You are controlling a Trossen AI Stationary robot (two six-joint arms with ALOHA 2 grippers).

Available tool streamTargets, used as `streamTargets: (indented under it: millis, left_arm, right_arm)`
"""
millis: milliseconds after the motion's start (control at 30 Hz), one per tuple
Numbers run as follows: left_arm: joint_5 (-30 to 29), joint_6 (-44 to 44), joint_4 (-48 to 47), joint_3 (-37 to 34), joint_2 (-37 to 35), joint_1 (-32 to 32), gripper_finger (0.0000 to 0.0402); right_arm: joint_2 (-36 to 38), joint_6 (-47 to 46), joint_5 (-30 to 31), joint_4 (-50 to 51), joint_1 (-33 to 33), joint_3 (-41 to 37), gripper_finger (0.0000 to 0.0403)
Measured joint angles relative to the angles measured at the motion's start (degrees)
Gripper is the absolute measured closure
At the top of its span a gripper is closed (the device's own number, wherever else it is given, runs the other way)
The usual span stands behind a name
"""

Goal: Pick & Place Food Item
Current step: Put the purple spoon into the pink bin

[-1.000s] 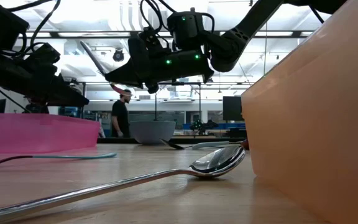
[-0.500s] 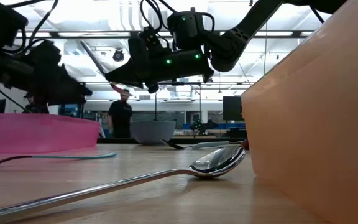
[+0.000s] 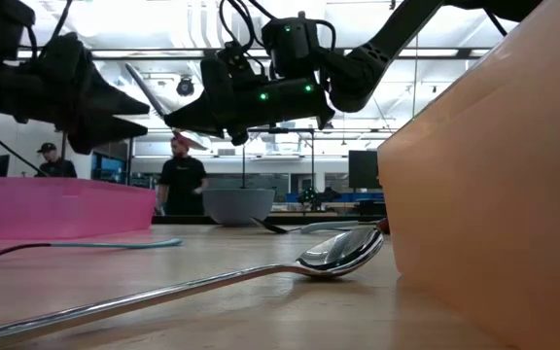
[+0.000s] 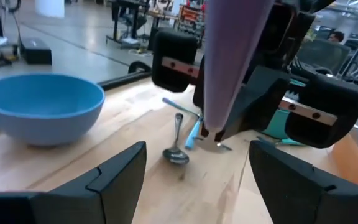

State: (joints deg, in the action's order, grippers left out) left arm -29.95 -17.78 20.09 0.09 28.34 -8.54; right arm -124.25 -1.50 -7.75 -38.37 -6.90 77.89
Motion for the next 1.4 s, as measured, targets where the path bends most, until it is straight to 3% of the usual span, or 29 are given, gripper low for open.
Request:
streamTargets:
  millis: [300,567,800,1067,1200,1400]
  left_arm:
    - [-0.1,4.5,4.4,0.0,0.0,0.0,0.0116]
    - [-3.8,6.0,5.1,0.0,0.0,0.0,0.0116]
    - [-3.9,12.1,12.5,0.0,0.0,0.0,0.0116]
    - [-3.9,12.0,13.1,0.0,0.0,0.0,0.0119]
    - [-3.9,12.0,13.1,0.0,0.0,0.0,0.0153]
    - [-3.7,12.0,12.9,0.0,0.0,0.0,0.0258]
  right_arm:
    - [0.0,0.2,0.0,0.0,0.0,0.0,0.0388]
    - [0.0,0.2,-1.1,0.0,0.0,0.0,0.0388]
    - [0.0,0.2,-1.7,0.0,0.0,0.0,0.0388]
    - [0.0,0.2,-1.7,-0.1,0.0,0.0,0.0388]
    - [0.0,0.2,-1.7,-0.1,0.0,0.0,0.0388]
    - [0.0,0.2,-1.5,-0.1,0.0,0.0,0.0388]
